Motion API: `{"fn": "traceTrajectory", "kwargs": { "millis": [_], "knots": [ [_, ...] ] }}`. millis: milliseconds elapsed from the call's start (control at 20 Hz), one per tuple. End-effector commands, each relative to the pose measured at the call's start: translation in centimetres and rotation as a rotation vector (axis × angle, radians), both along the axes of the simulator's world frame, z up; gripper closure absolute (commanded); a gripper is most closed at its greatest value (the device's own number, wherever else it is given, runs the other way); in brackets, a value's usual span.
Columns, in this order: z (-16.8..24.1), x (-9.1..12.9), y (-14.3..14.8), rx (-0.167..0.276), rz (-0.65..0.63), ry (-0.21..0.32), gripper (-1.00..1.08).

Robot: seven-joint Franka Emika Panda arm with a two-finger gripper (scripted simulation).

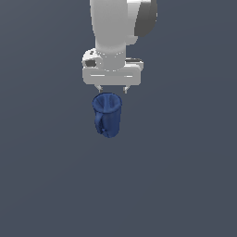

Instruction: Pick up the object and move it to a goal position.

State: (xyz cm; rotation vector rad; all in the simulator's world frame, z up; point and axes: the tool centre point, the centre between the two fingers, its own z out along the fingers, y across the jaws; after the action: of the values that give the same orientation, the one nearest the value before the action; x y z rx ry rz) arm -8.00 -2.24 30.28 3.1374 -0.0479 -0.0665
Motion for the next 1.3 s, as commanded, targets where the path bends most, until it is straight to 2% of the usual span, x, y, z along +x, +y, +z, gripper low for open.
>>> {"fn": "traceTrajectory", "kwargs": {
  "millis": [0, 700, 1250],
  "knots": [
    [0.0, 0.0, 0.0, 0.0, 0.0, 0.0, -0.2],
    [0.4, 0.4, -0.2, 0.0, -0.016, 0.014, -0.2],
    [-0.4, 3.0, -1.6, 0.025, -0.135, 0.097, -0.2]
  ]
}}
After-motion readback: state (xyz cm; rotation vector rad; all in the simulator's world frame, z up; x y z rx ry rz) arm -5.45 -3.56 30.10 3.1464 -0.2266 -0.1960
